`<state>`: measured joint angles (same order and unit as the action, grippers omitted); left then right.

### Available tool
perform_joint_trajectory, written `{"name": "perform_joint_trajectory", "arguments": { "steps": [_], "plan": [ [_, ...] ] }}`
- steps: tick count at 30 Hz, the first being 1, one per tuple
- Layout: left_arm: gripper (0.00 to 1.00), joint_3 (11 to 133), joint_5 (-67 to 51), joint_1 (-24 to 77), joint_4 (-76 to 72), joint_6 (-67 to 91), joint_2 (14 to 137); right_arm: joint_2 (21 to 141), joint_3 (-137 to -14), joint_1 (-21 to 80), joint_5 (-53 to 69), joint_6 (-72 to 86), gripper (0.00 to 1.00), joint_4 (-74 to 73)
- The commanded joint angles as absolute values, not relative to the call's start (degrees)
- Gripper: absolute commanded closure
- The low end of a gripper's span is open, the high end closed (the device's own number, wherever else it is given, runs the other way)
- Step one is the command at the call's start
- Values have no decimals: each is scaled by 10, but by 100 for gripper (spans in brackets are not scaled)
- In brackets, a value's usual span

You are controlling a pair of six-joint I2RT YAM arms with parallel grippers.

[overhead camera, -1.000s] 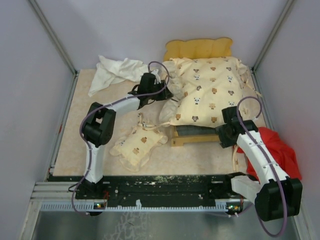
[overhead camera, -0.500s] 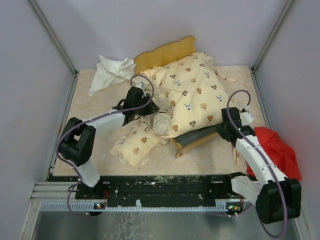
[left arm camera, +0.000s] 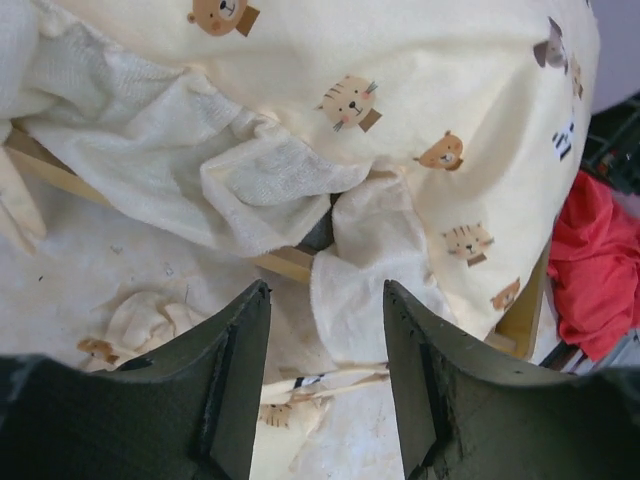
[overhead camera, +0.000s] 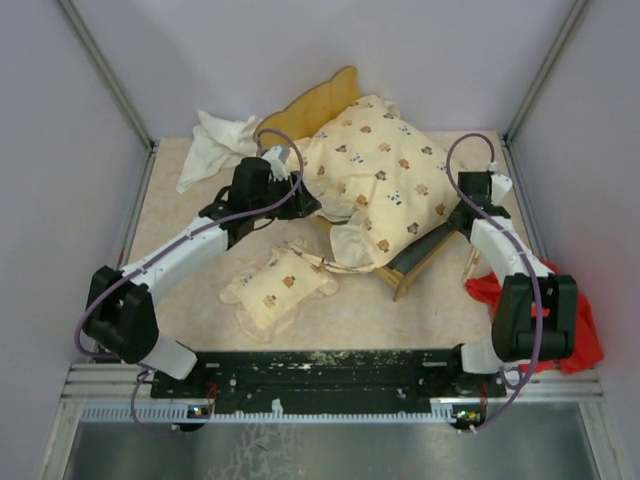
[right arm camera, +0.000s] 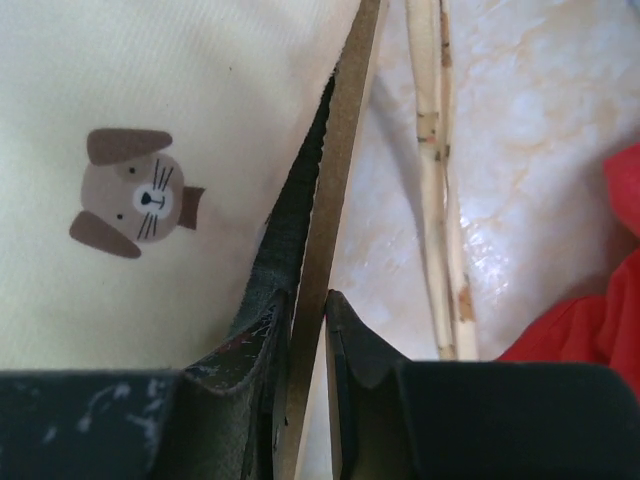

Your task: Set up the pet bed

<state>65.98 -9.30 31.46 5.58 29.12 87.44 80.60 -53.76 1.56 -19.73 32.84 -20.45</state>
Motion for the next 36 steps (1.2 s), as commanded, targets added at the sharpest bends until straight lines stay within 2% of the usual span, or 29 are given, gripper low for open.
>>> {"name": "perform_joint_trajectory", "arguments": {
  "steps": [1,6,9,11,14,17,22,27,32,36],
  "plan": [
    [47,660,-182,318,75,230,874,886,-663,21,-109,303,100,-40],
    [47,647,-197,328,104,187,890,971,-766,5,-87,270,100,-66],
    [46,669,-117,318,153,213,886,979,-792,-1,-123,270,100,-124],
    [45,682,-32,312,166,213,863,955,-786,-1,-151,275,96,-156],
    [40,700,90,303,134,170,831,896,-743,0,-170,274,92,-165],
    [34,740,129,276,81,113,834,856,-692,-1,-178,264,92,-146],
    [30,830,123,249,27,13,913,846,-653,0,-162,247,92,-135],
    [28,939,128,237,70,-49,1024,850,-644,-1,-165,227,92,-147],
    [28,960,66,212,53,-64,1061,847,-623,0,-148,209,92,-134],
    [32,960,70,196,65,-70,1069,845,-605,-1,-144,190,92,-121]
  ]
}}
